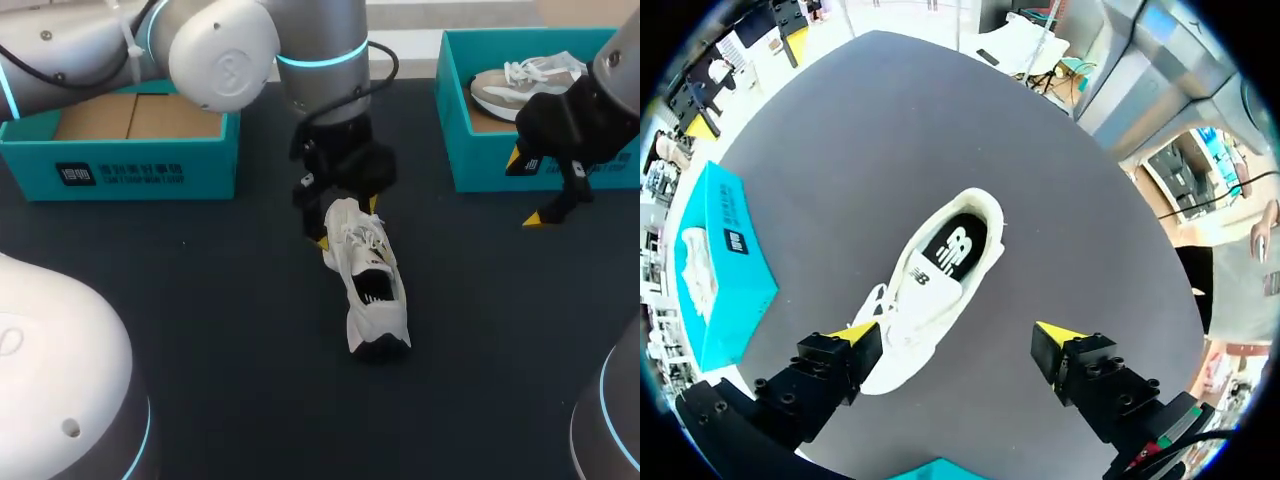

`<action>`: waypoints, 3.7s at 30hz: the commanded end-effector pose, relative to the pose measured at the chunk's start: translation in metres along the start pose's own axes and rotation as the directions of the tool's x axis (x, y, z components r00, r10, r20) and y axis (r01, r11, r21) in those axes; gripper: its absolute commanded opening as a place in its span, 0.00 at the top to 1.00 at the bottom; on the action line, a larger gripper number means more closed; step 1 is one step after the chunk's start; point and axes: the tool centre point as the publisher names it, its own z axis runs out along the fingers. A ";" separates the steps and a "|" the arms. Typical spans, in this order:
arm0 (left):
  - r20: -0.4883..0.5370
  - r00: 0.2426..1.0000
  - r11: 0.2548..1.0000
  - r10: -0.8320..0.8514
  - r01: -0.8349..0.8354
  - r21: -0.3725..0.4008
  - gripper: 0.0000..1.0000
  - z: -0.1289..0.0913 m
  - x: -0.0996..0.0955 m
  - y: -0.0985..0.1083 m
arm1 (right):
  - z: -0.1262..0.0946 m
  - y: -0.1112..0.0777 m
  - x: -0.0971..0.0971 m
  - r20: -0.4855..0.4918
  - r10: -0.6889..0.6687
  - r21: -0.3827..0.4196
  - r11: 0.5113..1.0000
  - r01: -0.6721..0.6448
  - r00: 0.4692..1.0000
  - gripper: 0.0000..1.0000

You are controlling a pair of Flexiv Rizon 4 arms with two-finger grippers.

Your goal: Take the shoe out of the shoebox, open the shoe tongue, remove and reinsert the insole, then place the shoe into the shoebox

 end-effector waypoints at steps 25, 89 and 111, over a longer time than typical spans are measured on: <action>0.081 0.660 0.663 -0.747 0.749 0.009 0.00 0.025 0.018 -0.045 | 0.001 0.000 0.001 0.002 0.000 0.002 1.000 0.000 1.000 0.00; 0.156 0.643 0.645 -0.750 0.763 -0.043 0.02 0.101 0.050 -0.103 | 0.001 0.000 0.001 0.002 0.000 0.002 1.000 0.000 1.000 0.00; 0.126 0.645 0.640 -0.754 0.764 -0.079 0.38 0.116 0.045 -0.081 | 0.001 0.000 0.001 0.002 0.000 0.002 1.000 0.000 1.000 0.00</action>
